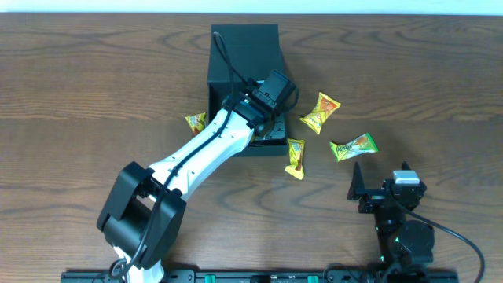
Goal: Pack container
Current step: 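Carry the yellow packet into the box beside the can, then lower the yellow packet into the box and release it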
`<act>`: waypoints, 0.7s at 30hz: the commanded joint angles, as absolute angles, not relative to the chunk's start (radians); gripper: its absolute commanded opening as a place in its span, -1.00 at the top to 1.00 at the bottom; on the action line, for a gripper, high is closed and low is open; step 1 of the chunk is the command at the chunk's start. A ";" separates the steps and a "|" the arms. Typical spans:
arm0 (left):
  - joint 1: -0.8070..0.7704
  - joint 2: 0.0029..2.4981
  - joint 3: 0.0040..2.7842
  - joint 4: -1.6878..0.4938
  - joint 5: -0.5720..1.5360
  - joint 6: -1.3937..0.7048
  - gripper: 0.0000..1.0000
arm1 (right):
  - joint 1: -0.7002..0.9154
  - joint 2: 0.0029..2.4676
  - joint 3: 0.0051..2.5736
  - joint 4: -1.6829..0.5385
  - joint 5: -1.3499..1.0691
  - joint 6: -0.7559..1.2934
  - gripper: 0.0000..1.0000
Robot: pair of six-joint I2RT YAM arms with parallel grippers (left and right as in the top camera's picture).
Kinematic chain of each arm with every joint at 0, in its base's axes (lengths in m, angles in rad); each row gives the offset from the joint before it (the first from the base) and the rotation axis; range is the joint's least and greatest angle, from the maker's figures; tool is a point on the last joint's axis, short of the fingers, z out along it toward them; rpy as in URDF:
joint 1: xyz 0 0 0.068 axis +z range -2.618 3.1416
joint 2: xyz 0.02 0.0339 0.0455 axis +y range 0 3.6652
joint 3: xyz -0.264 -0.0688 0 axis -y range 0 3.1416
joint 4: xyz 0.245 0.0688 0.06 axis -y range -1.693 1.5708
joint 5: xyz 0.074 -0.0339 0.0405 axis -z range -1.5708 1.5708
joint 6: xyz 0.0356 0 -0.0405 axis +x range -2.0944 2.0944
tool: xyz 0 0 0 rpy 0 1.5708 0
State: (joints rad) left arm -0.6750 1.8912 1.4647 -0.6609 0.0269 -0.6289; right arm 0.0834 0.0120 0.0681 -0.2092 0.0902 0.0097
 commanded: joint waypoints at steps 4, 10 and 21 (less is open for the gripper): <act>-0.675 1.931 1.476 -0.661 0.031 -0.635 0.37 | 0.077 0.007 0.065 -0.210 0.101 -0.005 -0.99; -0.675 1.962 1.476 -0.665 0.050 -0.609 0.38 | 0.077 0.007 0.065 -0.210 0.101 -0.005 -0.98; -0.675 1.962 1.476 -0.677 0.071 -0.513 0.37 | 0.077 0.007 0.065 -0.210 0.101 -0.005 -0.98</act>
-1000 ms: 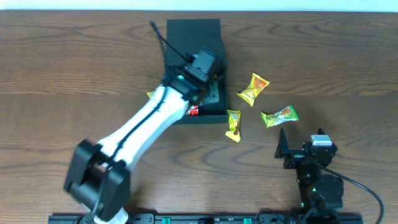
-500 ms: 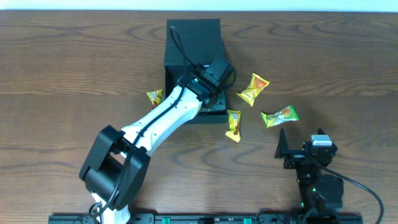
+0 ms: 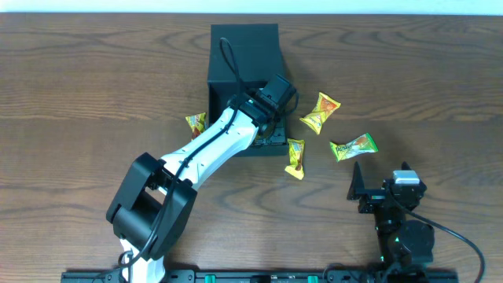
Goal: Pack container
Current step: 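Lower the yellow packet into the box and release it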
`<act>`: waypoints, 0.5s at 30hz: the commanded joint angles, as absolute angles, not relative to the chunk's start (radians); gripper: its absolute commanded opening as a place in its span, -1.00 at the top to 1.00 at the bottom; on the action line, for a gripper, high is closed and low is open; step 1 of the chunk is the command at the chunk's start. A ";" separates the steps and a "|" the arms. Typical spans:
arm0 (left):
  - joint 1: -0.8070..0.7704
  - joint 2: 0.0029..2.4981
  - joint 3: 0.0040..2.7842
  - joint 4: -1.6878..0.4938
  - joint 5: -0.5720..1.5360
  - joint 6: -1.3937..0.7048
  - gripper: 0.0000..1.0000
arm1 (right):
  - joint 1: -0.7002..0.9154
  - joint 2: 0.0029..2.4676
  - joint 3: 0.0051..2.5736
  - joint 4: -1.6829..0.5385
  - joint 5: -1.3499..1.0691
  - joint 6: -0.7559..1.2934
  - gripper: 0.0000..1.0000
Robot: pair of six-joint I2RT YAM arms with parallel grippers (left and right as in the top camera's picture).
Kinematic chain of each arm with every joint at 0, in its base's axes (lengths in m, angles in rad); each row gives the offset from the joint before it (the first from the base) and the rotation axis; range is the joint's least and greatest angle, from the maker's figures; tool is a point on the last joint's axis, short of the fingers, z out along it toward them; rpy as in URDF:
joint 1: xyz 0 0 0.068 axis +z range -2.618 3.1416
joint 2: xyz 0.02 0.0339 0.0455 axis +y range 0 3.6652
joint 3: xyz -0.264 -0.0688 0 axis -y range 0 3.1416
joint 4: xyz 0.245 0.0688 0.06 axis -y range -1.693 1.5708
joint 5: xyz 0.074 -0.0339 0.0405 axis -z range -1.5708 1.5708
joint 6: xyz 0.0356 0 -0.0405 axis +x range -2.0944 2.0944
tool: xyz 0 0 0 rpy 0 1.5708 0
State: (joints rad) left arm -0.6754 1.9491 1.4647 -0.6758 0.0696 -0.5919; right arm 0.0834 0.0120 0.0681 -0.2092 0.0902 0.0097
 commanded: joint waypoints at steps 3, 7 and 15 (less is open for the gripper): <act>-0.675 1.962 1.476 -0.677 0.070 -0.412 0.32 | 0.077 0.007 0.065 -0.210 0.101 -0.005 -0.99; -0.675 1.962 1.476 -0.684 0.071 -0.299 0.32 | 0.077 0.007 0.065 -0.210 0.101 -0.005 -0.99; -0.675 1.962 1.476 -0.701 0.073 -0.109 0.30 | 0.077 0.007 0.065 -0.210 0.101 -0.005 -0.99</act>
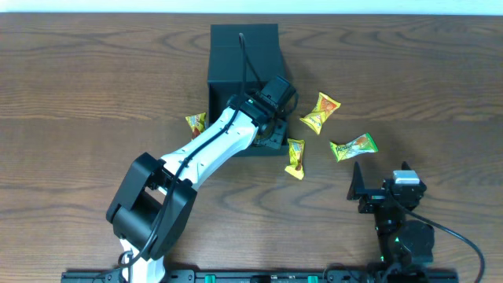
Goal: Pack container
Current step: 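Lower the yellow packet into the box and release it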
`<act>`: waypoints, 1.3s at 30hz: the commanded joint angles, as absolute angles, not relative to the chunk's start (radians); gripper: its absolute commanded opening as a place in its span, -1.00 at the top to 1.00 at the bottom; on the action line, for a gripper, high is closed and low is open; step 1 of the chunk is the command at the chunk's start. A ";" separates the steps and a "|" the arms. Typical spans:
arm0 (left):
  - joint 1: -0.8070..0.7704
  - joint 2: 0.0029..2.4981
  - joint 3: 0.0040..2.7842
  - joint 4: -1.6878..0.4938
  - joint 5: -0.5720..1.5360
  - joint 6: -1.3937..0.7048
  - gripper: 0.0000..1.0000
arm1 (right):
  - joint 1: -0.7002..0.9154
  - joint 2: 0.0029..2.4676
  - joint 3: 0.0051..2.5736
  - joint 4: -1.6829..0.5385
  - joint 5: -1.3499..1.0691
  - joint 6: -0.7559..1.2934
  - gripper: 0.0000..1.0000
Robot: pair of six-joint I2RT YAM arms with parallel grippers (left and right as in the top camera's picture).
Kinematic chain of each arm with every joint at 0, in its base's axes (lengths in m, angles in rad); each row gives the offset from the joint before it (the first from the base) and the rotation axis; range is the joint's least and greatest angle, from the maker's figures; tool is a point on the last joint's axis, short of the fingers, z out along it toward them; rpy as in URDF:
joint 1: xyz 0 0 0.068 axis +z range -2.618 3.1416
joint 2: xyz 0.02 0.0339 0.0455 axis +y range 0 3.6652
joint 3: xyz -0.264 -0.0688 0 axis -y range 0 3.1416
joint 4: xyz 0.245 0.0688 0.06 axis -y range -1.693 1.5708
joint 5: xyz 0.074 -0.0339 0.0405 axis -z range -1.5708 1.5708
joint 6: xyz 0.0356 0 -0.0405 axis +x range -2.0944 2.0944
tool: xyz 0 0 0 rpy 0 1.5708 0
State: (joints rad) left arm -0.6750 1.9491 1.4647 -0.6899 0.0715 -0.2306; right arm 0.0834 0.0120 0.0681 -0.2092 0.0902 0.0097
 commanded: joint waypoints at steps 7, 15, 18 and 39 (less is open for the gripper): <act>-0.675 1.962 1.476 -0.760 0.072 0.068 0.29 | 0.077 0.007 0.065 -0.210 0.101 -0.005 -0.98; -0.675 1.962 1.476 -0.791 0.082 0.281 0.27 | 0.077 0.007 0.065 -0.210 0.101 -0.005 -0.98; -0.675 1.962 1.476 -0.801 0.083 0.355 0.19 | 0.077 0.007 0.065 -0.210 0.101 -0.005 -0.98; -0.675 1.962 1.509 -0.811 0.229 0.317 0.34 | 0.077 0.007 0.065 -0.210 0.101 -0.005 -0.99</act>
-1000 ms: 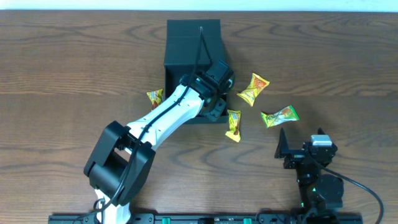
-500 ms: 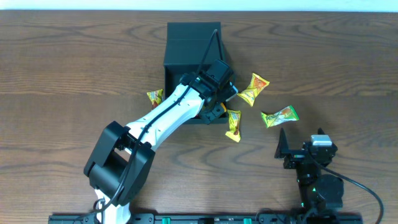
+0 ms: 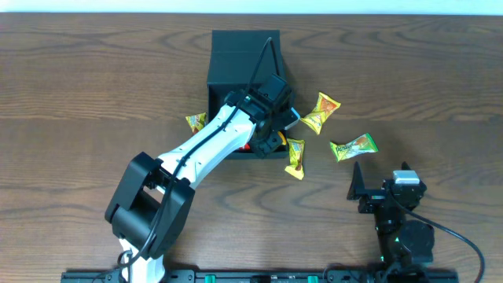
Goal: Pack container
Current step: 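Lower the yellow packet into the box and release it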
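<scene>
The black container (image 3: pixel 236 75) stands open at the table's back middle, and something red (image 3: pixel 246 145) shows inside near its front wall. My left gripper (image 3: pixel 277 135) hangs over the container's front right corner, just above a yellow candy packet (image 3: pixel 295 159); its jaws are hidden under the wrist. More packets lie loose: a yellow one (image 3: pixel 195 122) left of the container, a yellow-orange one (image 3: pixel 320 112) to its right, and a green one (image 3: pixel 353 146) farther right. My right gripper (image 3: pixel 357 185) rests at the front right, seen side-on.
The left arm's white link (image 3: pixel 204 149) slants across the table from the front left base to the container. The right arm's base (image 3: pixel 405 228) sits at the front edge. Bare wooden tabletop (image 3: pixel 94 94) spreads to the left and far right.
My left gripper has moved from over the container's front part toward its front right corner, nearer the yellow packet, and its wrist has turned. A red item now shows inside the container.
The left gripper was low over the container's front right part at the oldest moment and stayed there through the two following moments, with only the arm's elbow shifting. Now it is at the corner, beside the yellow packet. The loose packets and right arm have not moved.
</scene>
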`<act>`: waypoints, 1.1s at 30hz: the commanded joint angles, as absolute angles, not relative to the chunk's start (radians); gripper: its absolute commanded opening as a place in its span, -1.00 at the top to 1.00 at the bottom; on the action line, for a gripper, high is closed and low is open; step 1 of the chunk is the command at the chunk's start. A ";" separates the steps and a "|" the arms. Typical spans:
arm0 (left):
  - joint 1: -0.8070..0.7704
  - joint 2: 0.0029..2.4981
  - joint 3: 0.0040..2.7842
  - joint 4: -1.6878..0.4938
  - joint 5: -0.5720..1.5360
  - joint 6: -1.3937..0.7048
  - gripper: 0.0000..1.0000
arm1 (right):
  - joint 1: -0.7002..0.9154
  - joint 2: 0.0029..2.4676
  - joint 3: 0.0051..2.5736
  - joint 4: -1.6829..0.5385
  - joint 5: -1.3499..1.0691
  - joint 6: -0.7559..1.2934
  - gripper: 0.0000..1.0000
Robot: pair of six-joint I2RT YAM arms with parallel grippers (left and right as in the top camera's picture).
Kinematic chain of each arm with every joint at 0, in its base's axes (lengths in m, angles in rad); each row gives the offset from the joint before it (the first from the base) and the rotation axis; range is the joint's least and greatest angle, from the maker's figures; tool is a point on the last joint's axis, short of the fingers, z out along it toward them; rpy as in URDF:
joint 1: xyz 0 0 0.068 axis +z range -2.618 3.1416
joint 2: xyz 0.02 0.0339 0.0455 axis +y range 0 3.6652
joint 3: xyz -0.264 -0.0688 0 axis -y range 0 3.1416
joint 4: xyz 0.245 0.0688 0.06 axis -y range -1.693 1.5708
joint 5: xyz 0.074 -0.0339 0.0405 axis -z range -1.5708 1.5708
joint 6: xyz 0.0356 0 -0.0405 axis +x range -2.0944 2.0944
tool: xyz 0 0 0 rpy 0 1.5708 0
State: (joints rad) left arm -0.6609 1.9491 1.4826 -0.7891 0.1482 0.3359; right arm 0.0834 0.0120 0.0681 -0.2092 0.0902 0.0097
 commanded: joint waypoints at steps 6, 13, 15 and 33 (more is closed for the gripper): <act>-0.674 1.962 1.601 -0.810 0.226 0.210 0.39 | 0.077 0.007 0.065 -0.210 0.101 -0.005 -0.98; -0.672 1.962 1.630 -0.808 0.162 -0.178 0.48 | 0.077 0.007 0.065 -0.210 0.101 -0.005 -0.98; -0.672 1.962 1.630 -0.813 0.117 -0.301 0.50 | 0.077 0.007 0.065 -0.210 0.101 -0.005 -0.98; -0.672 1.962 1.555 -0.823 0.014 -0.639 0.55 | 0.077 0.007 0.065 -0.210 0.101 -0.005 -0.98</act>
